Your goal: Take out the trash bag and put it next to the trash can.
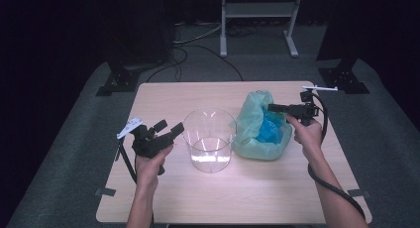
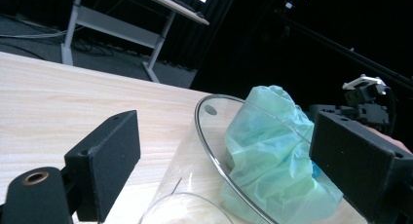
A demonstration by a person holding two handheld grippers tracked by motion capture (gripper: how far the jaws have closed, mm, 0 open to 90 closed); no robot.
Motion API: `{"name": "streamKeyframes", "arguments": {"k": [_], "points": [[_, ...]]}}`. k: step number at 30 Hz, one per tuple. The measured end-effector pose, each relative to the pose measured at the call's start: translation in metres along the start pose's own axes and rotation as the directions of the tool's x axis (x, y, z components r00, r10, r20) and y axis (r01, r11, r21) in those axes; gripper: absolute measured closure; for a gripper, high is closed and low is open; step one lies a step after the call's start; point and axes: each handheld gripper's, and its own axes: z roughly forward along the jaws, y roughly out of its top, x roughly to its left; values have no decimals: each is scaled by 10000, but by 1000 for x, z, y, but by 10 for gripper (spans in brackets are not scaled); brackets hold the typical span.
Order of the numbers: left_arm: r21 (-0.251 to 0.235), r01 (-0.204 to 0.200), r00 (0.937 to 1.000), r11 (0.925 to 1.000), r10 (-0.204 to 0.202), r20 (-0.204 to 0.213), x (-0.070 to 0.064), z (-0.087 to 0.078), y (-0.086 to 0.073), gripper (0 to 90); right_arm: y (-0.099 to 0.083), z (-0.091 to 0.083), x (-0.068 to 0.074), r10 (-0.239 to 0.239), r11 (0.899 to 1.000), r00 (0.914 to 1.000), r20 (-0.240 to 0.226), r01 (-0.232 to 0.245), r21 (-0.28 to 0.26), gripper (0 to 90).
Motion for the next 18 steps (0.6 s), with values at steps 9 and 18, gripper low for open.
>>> {"name": "streamKeyframes", "arguments": {"k": [9,18], "points": [[45,-74,10000,10000,74,24,-1,0,0,102,-3,-19,-4,-136,9996,9999,-23,135,-237,382],[49,-58,10000,10000,58,10,-1,0,-1,102,-11,-31,-8,-260,9994,9997,-20,260,-247,361]]}}
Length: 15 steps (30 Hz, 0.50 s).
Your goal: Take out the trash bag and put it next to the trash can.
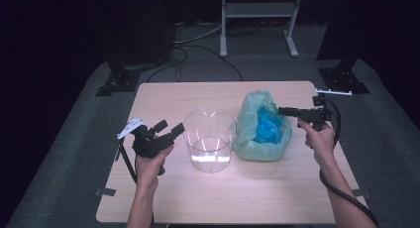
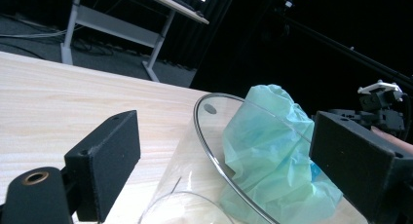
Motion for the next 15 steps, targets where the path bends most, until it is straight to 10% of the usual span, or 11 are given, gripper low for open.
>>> {"name": "streamKeyframes", "arguments": {"k": [15], "points": [[43,-6,10000,10000,6,-14,-1,2,-1,102,-18,-16,-11,66,9999,9998,-199,-69,-148,340]]}}
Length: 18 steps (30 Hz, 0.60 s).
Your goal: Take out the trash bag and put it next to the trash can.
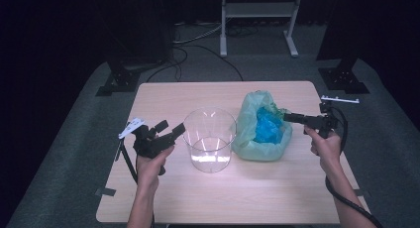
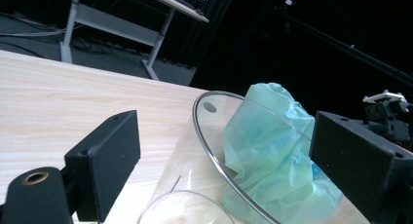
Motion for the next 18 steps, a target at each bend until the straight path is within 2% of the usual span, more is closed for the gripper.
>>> {"name": "streamKeyframes", "arguments": {"k": [18], "points": [[58,-31,10000,10000,31,-21,1,0,-1,102,-26,-16,-11,19,10000,10000,41,-19,-66,340]]}}
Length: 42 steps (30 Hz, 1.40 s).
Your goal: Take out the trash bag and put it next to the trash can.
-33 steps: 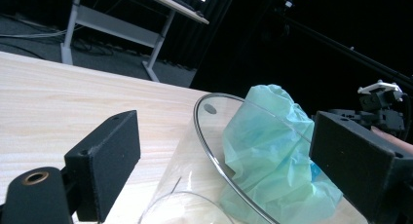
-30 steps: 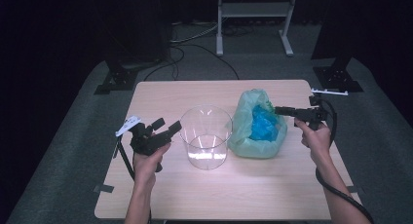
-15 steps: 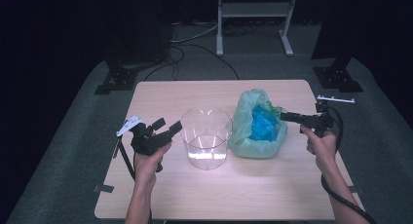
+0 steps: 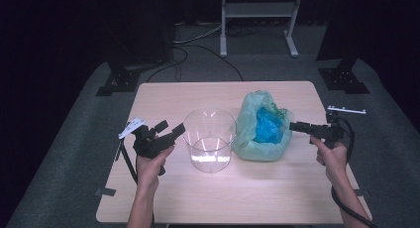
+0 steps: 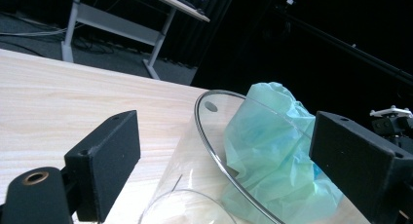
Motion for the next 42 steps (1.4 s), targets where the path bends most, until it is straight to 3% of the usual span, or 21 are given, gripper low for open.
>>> {"name": "streamKeyframes", "arguments": {"k": [26,42], "points": [[31,-7,10000,10000,7,-17,0,1,-1,102,-34,-14,-12,82,9999,9999,100,-81,-104,339],[61,83,9999,9999,-83,-56,2,1,-2,102,-56,-13,-17,107,9999,9998,186,-106,-42,340]]}}
